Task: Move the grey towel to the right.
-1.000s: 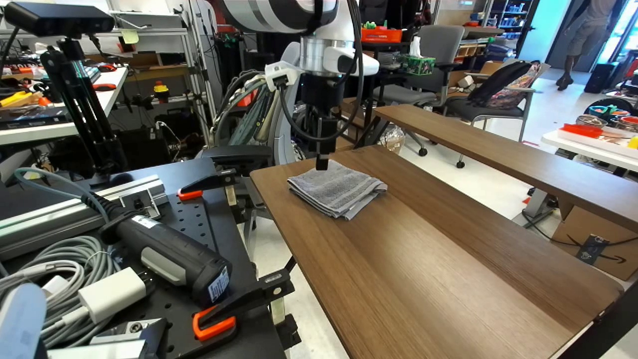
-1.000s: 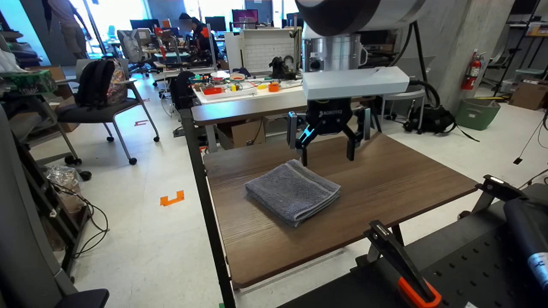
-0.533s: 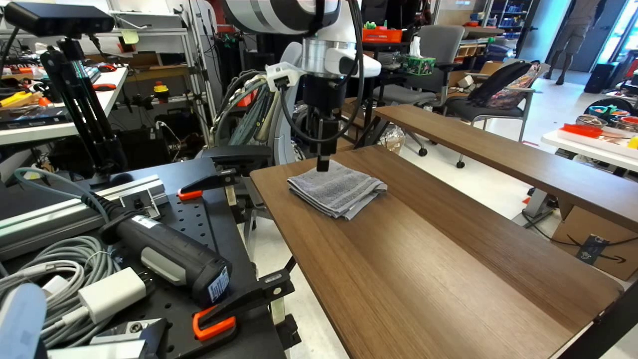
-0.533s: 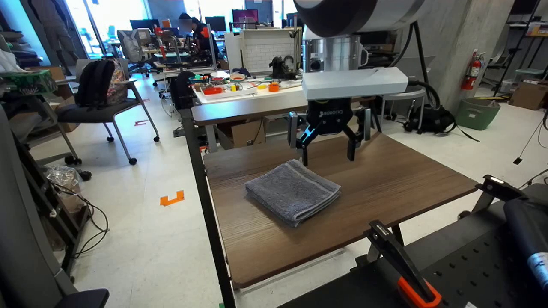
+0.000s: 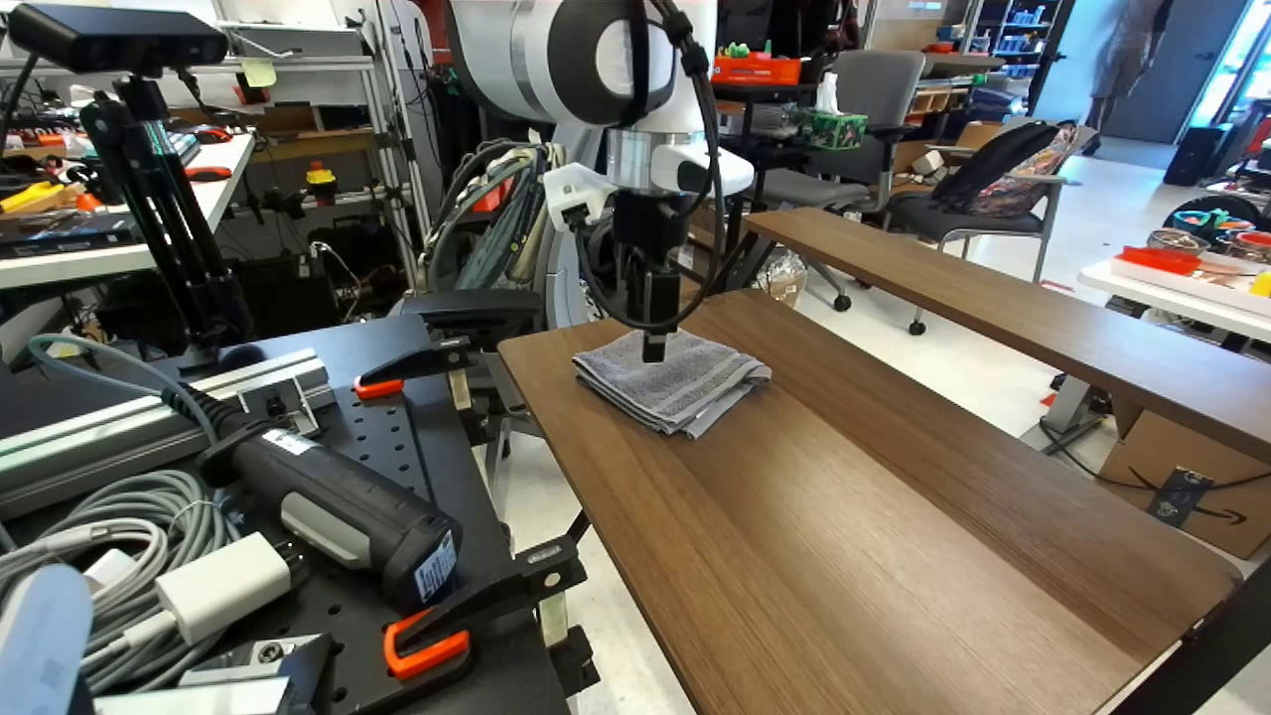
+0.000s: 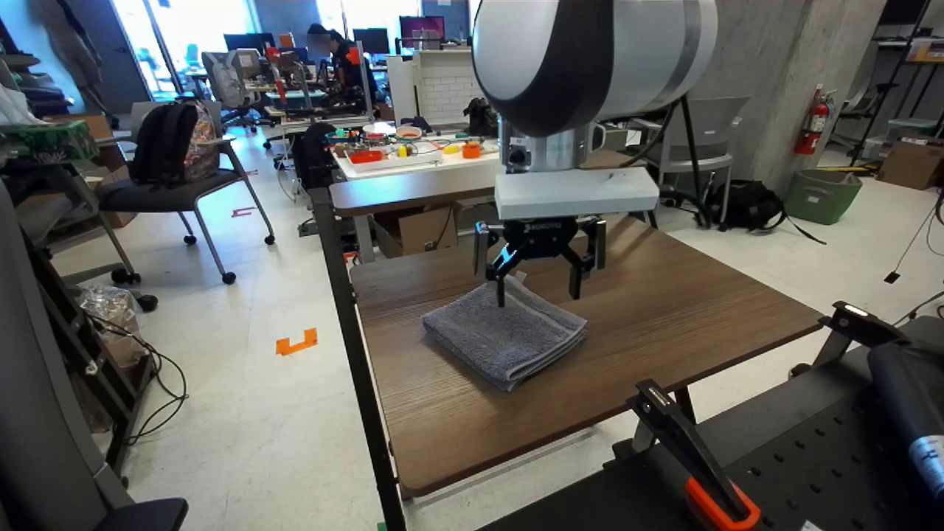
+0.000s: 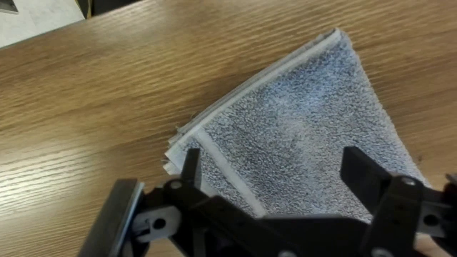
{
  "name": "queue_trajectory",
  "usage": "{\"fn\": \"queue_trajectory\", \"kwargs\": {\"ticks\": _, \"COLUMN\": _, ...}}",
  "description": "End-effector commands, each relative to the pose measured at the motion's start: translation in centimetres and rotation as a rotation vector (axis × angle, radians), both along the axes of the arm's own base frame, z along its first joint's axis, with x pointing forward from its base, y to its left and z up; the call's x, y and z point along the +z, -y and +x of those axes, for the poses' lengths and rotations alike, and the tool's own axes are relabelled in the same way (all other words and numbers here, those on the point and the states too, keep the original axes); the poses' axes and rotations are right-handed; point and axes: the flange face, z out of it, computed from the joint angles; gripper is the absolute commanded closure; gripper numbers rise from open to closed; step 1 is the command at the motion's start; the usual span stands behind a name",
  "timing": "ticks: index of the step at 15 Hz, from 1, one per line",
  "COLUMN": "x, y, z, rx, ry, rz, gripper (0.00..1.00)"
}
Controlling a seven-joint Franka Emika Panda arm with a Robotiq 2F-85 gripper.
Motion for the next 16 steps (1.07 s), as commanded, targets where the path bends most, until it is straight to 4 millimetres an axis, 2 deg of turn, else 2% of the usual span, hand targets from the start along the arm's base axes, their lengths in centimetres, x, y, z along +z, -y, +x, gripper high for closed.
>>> {"fn": "queue_trajectory", "kwargs": {"ticks": 1, "x": -1.6, "y": -1.8, "z": 2.1, "rx": -0.023, "ry": 0.068, "rz": 0.046, "gripper": 0.0}}
{"fn": "queue_trajectory", "kwargs": {"ticks": 8, "x": -4.2, "y": -3.6, "z": 5.2, "rx": -0.062, "ry": 0.104, "rz": 0.078, "gripper": 0.0}}
{"fn": "queue_trajectory", "kwargs": {"ticks": 16, "x": -6.8, "y": -1.9, "z": 7.6, "rx": -0.105, "ry": 0.1, "rz": 0.064, "gripper": 0.0}}
